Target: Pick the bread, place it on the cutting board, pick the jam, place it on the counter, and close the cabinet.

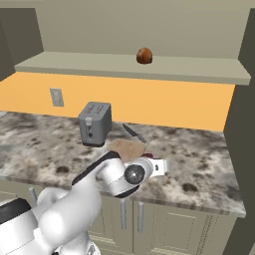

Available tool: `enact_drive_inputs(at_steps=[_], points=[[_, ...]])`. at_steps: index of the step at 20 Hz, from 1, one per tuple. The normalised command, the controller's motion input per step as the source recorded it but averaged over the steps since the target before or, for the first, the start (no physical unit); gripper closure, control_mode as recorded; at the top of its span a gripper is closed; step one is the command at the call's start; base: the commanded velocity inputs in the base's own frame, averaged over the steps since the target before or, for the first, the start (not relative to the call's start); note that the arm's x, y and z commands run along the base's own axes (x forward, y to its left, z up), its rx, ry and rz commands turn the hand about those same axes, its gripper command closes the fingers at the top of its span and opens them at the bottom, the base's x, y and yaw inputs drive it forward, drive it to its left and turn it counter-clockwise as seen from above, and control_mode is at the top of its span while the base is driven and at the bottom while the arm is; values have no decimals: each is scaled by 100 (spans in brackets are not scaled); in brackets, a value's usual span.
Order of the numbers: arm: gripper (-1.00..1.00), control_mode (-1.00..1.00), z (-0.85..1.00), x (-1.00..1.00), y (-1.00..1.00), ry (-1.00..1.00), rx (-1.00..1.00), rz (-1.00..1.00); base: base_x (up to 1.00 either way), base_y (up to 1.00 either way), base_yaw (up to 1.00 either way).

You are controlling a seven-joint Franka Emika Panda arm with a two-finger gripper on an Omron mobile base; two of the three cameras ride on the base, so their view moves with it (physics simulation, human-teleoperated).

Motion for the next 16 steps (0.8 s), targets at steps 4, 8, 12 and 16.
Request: enact_drive_inputs(at_steps=[4,8,12,16], points=[[100,-100,-23,19,0,0,0,0,0,0,0],[100,-100,-20,10,0,1,1,0,0,0,0],[100,-100,-16,1,0,2,4,0,0,0,0],[100,-100,-10,2,0,3,4,0,0,0,0]])
